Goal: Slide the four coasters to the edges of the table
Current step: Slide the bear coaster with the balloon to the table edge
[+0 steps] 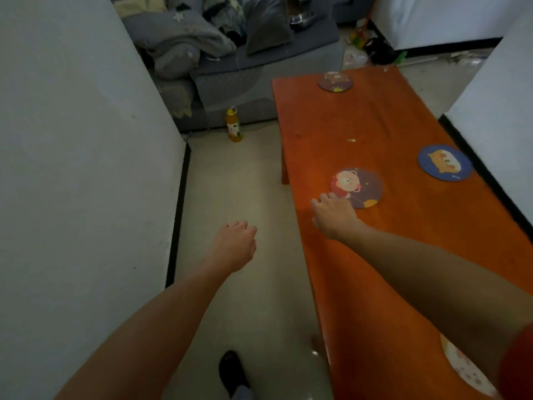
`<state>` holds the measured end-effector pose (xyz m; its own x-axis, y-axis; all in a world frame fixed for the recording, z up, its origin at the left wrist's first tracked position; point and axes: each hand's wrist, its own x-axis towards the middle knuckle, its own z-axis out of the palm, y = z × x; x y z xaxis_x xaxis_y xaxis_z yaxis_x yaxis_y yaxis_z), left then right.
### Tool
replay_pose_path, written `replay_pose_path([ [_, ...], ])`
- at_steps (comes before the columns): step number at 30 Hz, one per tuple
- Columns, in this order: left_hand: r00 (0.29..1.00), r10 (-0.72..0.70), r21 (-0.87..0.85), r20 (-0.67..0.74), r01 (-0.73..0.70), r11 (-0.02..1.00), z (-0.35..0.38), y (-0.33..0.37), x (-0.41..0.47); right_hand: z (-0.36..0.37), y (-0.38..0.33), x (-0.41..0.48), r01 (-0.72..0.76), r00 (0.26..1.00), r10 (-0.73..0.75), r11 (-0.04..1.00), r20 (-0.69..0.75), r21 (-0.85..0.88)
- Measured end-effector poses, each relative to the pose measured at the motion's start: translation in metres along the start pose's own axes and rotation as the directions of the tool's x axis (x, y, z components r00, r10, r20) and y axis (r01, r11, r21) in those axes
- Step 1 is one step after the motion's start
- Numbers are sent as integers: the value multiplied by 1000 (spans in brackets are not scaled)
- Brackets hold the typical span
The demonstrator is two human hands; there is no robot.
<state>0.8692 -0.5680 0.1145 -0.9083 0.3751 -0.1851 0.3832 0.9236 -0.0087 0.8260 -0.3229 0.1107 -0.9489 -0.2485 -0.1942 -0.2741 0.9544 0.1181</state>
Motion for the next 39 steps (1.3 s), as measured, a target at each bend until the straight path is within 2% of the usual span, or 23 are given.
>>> replay_pose_path([
  [3, 997, 74, 28, 13, -74, 997, 5, -48, -10, 2, -49, 6, -82, 996, 81, 996, 38, 18],
  [7, 988, 147, 48, 42, -149, 988, -4, -99, -14, -10, -101, 19, -104, 993, 100, 992, 54, 73],
  [12, 981, 193, 58, 29, -194, 979, -16, -133, 14, -25, -111, 37, -186, 982, 181, 979, 60, 87],
  [19, 938, 334, 77, 93, -341, 937, -24, -129, 80, -15, -79, 61, -359, 929, 343, 926, 135, 118],
  [25, 888, 446, 133, 110, -458, 879, -37, -126, 185, 4, -28, 119, -432, 900, 412, 885, 139, 172],
  [30, 829, 533, 119, 172, -554, 824, -48, -110, 267, 11, 25, 160, -523, 849, 484, 826, 210, 210],
  [35, 750, 637, 94, 175, -657, 748, -51, -90, 337, 18, 56, 172, -627, 774, 561, 744, 294, 231],
  [39, 632, 751, 81, 190, -772, 630, -44, -73, 388, 26, 73, 174, -763, 644, 678, 600, 355, 240],
])
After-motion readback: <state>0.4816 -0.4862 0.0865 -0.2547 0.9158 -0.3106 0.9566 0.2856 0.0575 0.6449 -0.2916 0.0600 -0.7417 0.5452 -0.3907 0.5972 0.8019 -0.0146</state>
